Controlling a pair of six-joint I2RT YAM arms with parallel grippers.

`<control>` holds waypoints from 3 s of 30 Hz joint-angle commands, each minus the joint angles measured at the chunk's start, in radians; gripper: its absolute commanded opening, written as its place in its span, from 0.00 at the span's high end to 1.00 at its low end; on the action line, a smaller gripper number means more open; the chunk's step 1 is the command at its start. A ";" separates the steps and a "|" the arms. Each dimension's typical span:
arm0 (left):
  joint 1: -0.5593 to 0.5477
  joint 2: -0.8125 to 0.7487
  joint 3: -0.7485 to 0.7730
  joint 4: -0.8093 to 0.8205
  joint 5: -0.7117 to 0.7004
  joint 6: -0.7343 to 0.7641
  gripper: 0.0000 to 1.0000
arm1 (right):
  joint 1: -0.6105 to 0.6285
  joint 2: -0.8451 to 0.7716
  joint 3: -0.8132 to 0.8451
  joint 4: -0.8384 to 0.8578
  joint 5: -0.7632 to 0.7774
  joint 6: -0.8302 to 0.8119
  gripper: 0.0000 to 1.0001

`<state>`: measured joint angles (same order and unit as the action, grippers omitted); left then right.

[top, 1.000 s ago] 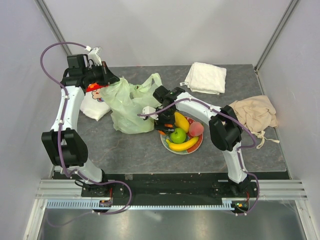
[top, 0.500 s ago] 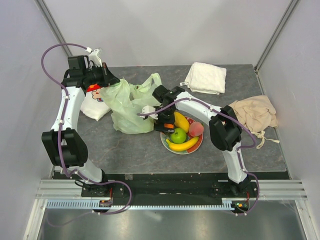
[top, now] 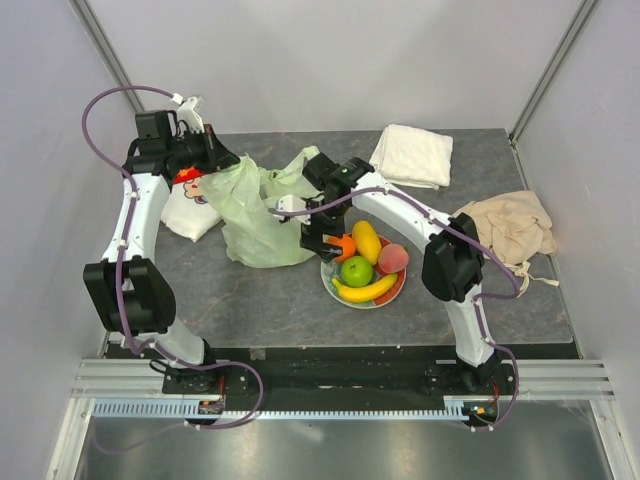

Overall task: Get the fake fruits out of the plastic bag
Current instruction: Place the fake fruit on the plate, then adjust the plastic bag at the center of the board.

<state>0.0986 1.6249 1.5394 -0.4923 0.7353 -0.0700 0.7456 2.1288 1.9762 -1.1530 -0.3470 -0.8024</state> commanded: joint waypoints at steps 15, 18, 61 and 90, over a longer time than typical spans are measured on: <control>-0.003 -0.240 -0.131 -0.238 -0.008 0.377 0.98 | -0.163 -0.021 0.270 0.485 0.106 0.545 0.02; -0.002 -0.266 -0.142 -0.275 -0.019 0.412 0.98 | -0.166 0.029 0.249 0.553 0.120 0.610 0.02; -0.178 0.090 0.522 -0.331 0.093 0.343 0.99 | -0.393 -0.129 0.027 1.064 0.315 0.569 1.00; -0.240 -0.217 -0.116 -0.359 0.013 0.314 0.98 | -0.201 -0.413 -0.327 0.751 -0.101 0.522 0.51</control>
<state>-0.1410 1.4452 1.4239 -0.8963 0.7803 0.3084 0.5529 1.5810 1.6543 -0.3901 -0.3950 -0.2359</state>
